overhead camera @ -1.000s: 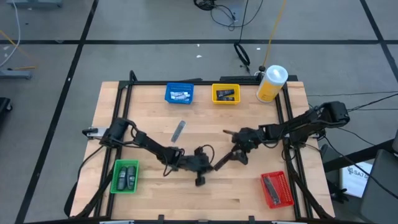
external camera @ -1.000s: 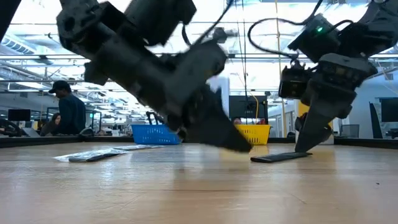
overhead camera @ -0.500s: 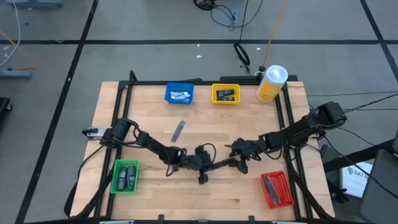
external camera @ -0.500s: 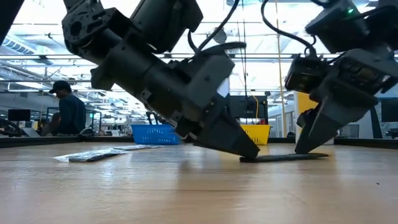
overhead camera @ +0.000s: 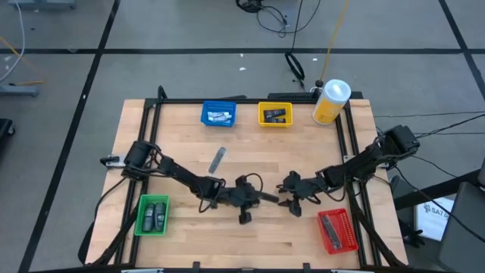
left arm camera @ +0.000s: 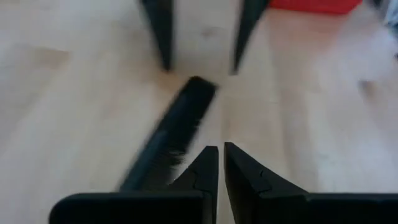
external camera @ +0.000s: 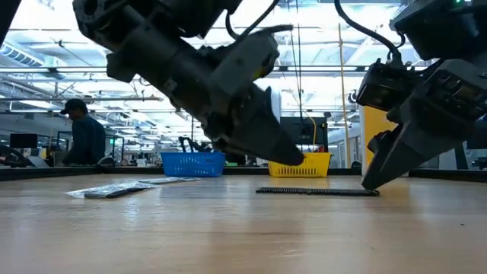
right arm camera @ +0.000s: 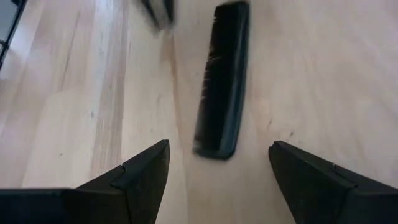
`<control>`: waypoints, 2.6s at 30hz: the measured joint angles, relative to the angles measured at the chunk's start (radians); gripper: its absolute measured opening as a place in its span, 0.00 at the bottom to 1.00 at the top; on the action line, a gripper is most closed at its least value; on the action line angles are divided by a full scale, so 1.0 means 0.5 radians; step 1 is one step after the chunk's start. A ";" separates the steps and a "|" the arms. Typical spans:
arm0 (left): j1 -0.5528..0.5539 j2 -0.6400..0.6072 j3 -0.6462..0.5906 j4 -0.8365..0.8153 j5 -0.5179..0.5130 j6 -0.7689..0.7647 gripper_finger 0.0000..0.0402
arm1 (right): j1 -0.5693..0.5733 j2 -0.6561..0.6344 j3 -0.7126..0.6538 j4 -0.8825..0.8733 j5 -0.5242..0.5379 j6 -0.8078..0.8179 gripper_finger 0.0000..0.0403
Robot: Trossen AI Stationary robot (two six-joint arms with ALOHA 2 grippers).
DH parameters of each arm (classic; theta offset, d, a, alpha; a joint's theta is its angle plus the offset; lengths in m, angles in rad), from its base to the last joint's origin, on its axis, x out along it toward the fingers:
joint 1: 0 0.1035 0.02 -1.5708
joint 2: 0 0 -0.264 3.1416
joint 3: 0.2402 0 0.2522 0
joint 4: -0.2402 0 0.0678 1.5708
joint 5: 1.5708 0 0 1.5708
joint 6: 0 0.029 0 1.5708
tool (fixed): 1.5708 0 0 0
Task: Pick & Place Travel size toiletries
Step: Put the black hair comb into the red bin
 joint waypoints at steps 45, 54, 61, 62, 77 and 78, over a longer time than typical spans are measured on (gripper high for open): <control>0.098 0.288 0.014 0.085 0.039 -0.249 0.01 | -0.238 0.421 0.323 0.178 -0.368 0.573 0.67; 0.080 0.289 0.014 0.094 0.031 -0.255 0.02 | -0.240 0.427 0.323 0.262 -0.338 0.561 0.67; 0.064 0.294 0.014 0.193 0.010 -0.245 0.02 | -0.225 0.433 0.331 0.412 -0.348 0.508 0.67; 0.064 0.295 0.014 0.193 0.011 -0.245 0.02 | -0.225 0.434 0.331 0.406 -0.353 0.499 0.67; 0.064 0.271 0.014 0.169 0.030 -0.183 0.02 | -0.173 0.424 0.332 0.172 -0.312 0.184 0.29; 0.063 0.251 0.014 0.124 0.042 -0.151 0.01 | -0.168 0.424 0.331 0.168 -0.313 0.160 0.25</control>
